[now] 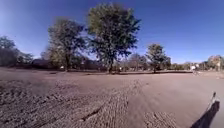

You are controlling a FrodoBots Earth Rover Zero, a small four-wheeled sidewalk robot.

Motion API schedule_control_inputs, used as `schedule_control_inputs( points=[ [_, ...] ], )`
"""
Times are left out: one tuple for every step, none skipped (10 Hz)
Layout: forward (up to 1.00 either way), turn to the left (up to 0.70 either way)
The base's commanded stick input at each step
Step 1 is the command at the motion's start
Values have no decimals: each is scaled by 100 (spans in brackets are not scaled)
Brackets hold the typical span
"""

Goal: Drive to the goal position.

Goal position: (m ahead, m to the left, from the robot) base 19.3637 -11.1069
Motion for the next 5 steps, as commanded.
schedule_control_inputs(
  points=[
    [50, -43],
    [50, 0],
    [50, 0],
    [50, 0],
    [50, 0]
  ],
)
